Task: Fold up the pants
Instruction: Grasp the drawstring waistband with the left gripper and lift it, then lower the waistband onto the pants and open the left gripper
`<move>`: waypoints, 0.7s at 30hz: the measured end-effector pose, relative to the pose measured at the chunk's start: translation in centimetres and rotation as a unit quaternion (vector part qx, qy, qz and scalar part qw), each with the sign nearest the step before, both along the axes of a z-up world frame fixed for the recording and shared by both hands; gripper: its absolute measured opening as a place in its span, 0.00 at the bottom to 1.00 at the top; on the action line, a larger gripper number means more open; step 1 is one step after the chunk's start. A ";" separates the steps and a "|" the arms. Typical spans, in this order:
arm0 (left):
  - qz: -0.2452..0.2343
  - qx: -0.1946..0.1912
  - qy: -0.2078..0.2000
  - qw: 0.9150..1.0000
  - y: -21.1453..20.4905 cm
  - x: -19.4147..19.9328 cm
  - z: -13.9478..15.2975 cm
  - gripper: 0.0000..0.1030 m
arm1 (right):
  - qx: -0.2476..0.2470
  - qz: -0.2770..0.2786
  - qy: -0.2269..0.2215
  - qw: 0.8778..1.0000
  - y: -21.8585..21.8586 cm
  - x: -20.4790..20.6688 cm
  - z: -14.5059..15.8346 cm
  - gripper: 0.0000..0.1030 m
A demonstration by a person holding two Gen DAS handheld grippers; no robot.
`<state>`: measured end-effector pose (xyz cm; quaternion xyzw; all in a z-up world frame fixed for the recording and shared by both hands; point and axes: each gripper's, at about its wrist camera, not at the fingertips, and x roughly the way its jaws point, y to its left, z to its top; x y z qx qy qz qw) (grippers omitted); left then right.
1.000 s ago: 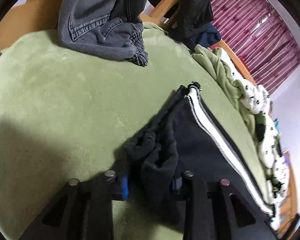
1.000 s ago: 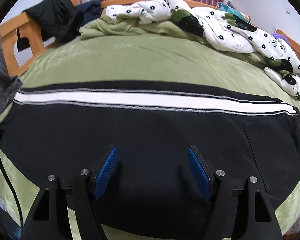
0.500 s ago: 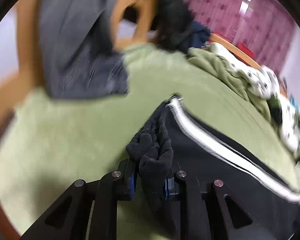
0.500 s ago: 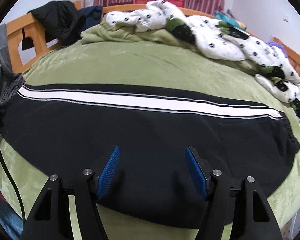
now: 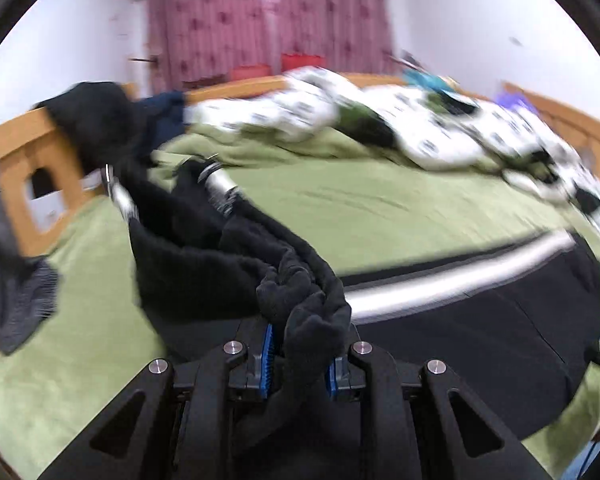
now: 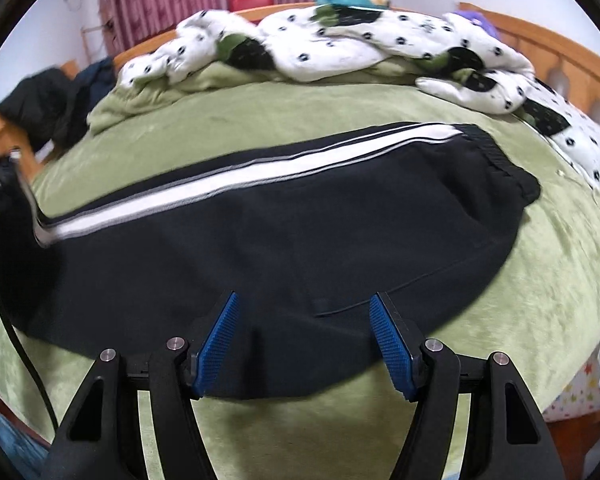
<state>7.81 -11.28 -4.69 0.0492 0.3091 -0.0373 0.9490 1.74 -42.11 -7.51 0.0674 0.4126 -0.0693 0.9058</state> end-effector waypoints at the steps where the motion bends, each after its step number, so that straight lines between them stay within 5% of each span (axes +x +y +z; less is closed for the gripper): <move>1: -0.010 -0.002 0.010 1.000 -1.8 -0.2 -1.0 0.18 | 0.000 -0.003 -0.006 1.000 -0.3 -0.2 0.4 0.65; 6: -0.070 -0.019 0.093 0.993 -8.5 -0.8 -7.7 0.18 | -0.007 -0.017 -0.035 0.999 -1.2 -1.1 1.9 0.65; 8: -0.065 -0.010 0.094 0.993 -9.2 -1.4 -8.9 0.18 | 0.004 -0.020 -0.034 0.999 -1.6 -1.1 1.9 0.65; 10: -0.073 -0.004 0.083 0.994 -9.2 -2.4 -9.0 0.18 | 0.011 -0.022 -0.030 0.999 -1.7 -0.9 1.7 0.65; 15: -0.140 -0.060 0.122 0.981 -5.7 -4.3 -7.3 0.50 | 0.027 -0.007 -0.024 0.999 -0.1 0.0 1.4 0.65; 21: -0.097 -0.058 0.068 0.991 3.0 -8.1 -4.3 0.65 | 0.069 0.054 -0.014 0.996 5.4 1.9 0.3 0.65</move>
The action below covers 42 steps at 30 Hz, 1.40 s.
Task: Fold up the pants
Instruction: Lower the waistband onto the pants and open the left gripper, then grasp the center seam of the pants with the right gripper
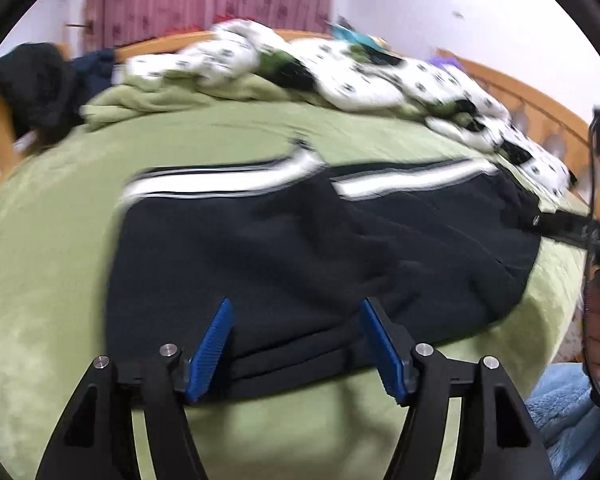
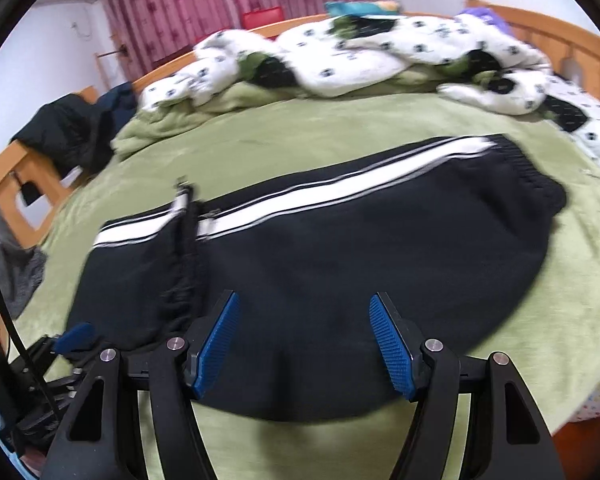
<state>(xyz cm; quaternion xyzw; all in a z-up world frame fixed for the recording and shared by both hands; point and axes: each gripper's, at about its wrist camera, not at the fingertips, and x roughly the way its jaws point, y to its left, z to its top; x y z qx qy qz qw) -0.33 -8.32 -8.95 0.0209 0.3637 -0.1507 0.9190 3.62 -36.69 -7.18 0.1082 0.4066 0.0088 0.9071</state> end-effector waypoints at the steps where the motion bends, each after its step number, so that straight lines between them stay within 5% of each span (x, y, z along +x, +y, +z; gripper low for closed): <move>1: 0.019 0.015 -0.002 1.000 1.8 -0.4 0.1 0.67 | 0.007 0.015 0.003 1.000 1.3 0.5 -0.4 0.65; 5: 0.076 0.082 0.002 0.994 6.6 -0.1 -0.7 0.67 | -0.017 0.059 0.002 0.998 6.2 2.1 -1.5 0.58; 11: 0.097 -0.016 0.056 0.994 12.5 -1.0 -3.4 0.67 | -0.063 0.087 0.010 0.994 10.6 4.7 -4.1 0.53; 13: 0.087 -0.034 0.072 0.993 12.6 -0.9 -4.3 0.67 | -0.073 0.097 0.029 0.992 11.2 5.2 -5.2 0.15; 15: 0.084 -0.043 0.071 0.993 12.6 -1.0 -4.7 0.67 | -0.086 0.098 0.018 0.991 11.1 4.6 -4.8 0.14; 18: 0.076 -0.054 0.074 0.993 12.4 -0.5 -5.2 0.67 | -0.044 0.097 -0.006 0.994 9.8 3.2 -2.7 0.07; 23: 0.088 -0.041 0.058 0.994 11.9 0.3 -5.5 0.67 | -0.040 0.101 0.038 0.993 9.5 3.1 -4.8 0.08; 29: 0.091 -0.048 0.055 0.993 12.1 0.6 -5.3 0.67 | -0.021 0.088 0.028 0.996 9.3 3.6 -4.0 0.14; 31: 0.097 -0.053 0.055 0.992 12.1 0.8 -5.4 0.67 | -0.008 0.074 0.027 0.997 9.1 4.3 -4.3 0.41; 33: 0.105 -0.051 0.051 0.992 11.9 1.1 -5.6 0.67 | -0.003 0.064 0.035 0.997 9.3 5.1 -5.1 0.54; 38: 0.119 -0.040 0.040 0.991 12.1 0.7 -5.3 0.67 | -0.024 0.061 0.071 0.995 10.4 7.1 -7.6 0.53; 40: 0.130 -0.029 0.032 0.991 12.6 0.1 -5.1 0.67 | -0.014 0.081 0.075 0.994 10.6 6.9 -7.1 0.30; 42: 0.132 -0.037 0.032 0.990 13.1 -0.3 -5.0 0.67 | -0.012 0.082 0.062 0.995 10.5 6.5 -6.4 0.28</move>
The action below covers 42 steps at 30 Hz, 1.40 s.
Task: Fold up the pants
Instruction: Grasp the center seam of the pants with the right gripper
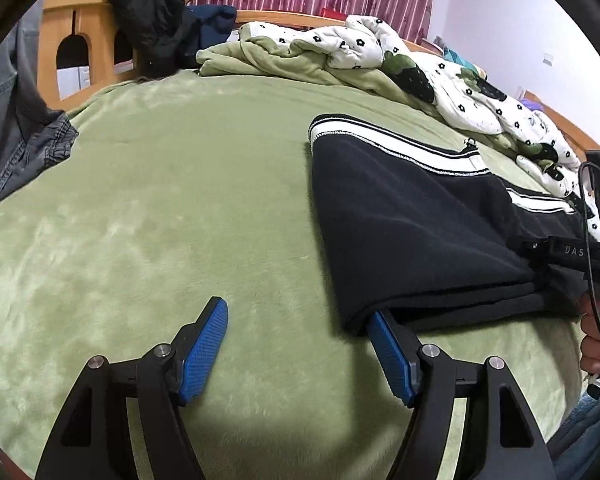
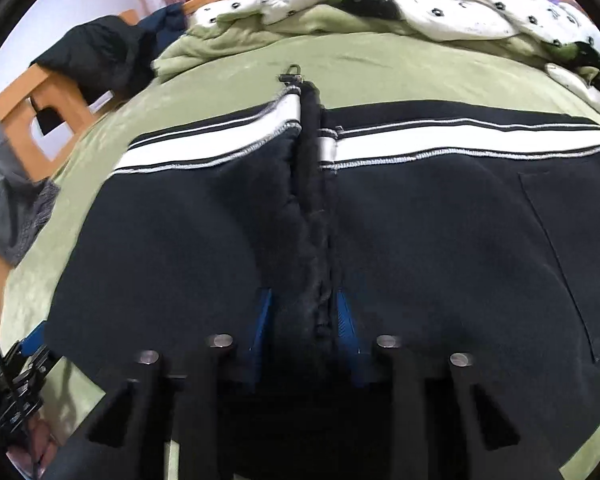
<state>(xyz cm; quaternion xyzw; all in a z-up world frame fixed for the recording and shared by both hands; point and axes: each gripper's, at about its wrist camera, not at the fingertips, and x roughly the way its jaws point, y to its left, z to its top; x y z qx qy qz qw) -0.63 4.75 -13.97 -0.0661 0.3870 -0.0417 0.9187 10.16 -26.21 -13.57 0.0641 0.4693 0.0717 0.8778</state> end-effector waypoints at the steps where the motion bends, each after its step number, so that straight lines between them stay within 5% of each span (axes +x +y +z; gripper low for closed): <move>1: 0.001 -0.006 0.003 1.000 0.1 0.1 -0.1 0.67 | 0.002 -0.001 0.000 1.000 0.0 0.0 0.0 0.28; 10: 0.011 -0.003 0.019 1.000 -1.0 1.8 -0.8 0.67 | -0.007 -0.011 0.006 1.000 0.5 -0.1 -0.9 0.34; 13: 0.018 0.017 0.014 1.000 -1.0 2.0 -0.9 0.78 | 0.001 -0.013 0.006 1.000 0.1 -0.3 -0.9 0.34; 15: 0.037 0.057 0.021 0.998 -1.1 2.5 -1.2 0.98 | -0.002 -0.013 0.002 1.000 0.1 -0.7 -0.8 0.34; 16: 0.043 0.066 0.024 0.997 -1.1 2.7 -1.3 0.99 | -0.006 -0.013 0.000 1.000 0.1 -0.8 -0.8 0.36; 22: 0.000 0.067 0.048 0.997 -1.1 6.4 -0.8 1.00 | -0.016 -0.011 -0.007 1.000 0.3 -1.3 -0.4 0.38; 33: 0.019 0.053 0.033 0.998 -1.0 5.8 -1.6 1.00 | -0.011 -0.005 -0.015 1.000 -0.2 -1.9 0.3 0.27; 39: -0.066 0.072 0.025 0.995 -1.0 7.9 -0.1 1.00 | -0.023 -0.006 -0.022 0.999 0.2 -1.9 0.3 0.27; 42: -0.118 0.143 -0.004 0.983 -2.6 8.5 -0.9 1.00 | -0.024 -0.012 -0.016 1.000 0.3 -1.6 0.0 0.27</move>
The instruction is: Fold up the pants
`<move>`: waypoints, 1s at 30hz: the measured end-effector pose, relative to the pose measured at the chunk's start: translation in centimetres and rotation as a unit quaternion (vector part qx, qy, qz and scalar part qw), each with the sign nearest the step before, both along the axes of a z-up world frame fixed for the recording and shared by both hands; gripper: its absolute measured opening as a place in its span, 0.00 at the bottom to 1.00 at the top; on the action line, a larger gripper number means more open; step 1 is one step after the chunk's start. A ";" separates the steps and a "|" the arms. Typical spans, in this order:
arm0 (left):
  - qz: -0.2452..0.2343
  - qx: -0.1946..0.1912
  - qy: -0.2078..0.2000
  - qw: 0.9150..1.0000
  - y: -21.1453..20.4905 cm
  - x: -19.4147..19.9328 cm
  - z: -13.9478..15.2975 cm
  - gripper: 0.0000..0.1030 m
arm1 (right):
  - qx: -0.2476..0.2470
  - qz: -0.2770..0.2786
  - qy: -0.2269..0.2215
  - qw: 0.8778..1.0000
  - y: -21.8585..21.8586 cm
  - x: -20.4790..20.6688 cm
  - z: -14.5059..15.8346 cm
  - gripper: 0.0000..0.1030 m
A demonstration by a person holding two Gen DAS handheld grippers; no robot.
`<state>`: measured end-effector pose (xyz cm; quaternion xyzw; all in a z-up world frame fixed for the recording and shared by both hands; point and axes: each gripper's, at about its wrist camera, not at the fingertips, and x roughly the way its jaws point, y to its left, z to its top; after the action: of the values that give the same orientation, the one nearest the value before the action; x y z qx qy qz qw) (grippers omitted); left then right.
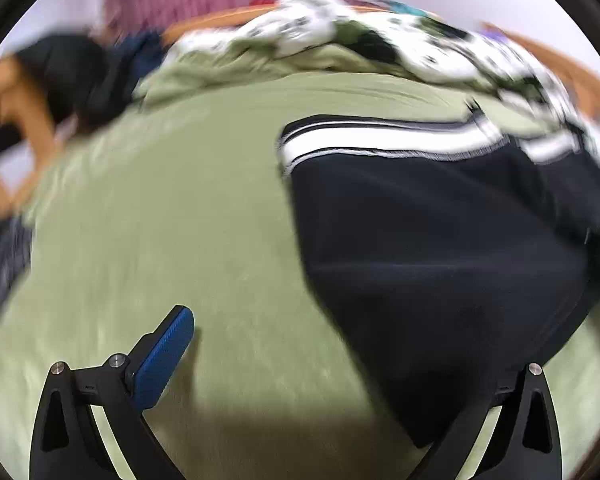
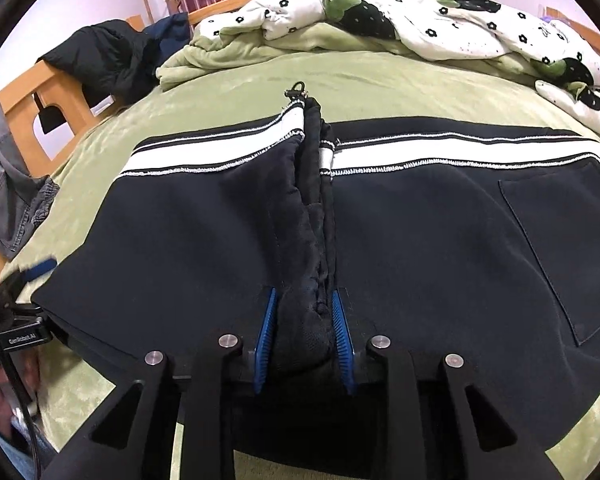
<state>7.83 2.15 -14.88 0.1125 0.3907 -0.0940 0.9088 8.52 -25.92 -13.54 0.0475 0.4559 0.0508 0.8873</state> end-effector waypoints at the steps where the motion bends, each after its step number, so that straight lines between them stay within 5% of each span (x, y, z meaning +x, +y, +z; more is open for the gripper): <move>1: -0.001 0.008 0.017 1.000 -0.3 0.4 -0.6 1.00 | -0.001 -0.003 0.001 1.000 0.0 0.1 0.0 0.27; 9: 0.004 -0.071 0.054 0.996 1.6 0.9 -1.2 1.00 | -0.011 -0.005 0.001 1.000 0.3 -0.1 0.0 0.27; 30: 0.004 -0.065 0.052 0.997 1.5 0.7 -1.1 1.00 | -0.047 -0.009 -0.017 0.999 1.2 -0.5 -0.4 0.28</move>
<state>8.55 3.66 -15.95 0.0467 0.4309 -0.1214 0.8930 8.06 -24.69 -13.92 0.0093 0.4417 0.0220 0.8968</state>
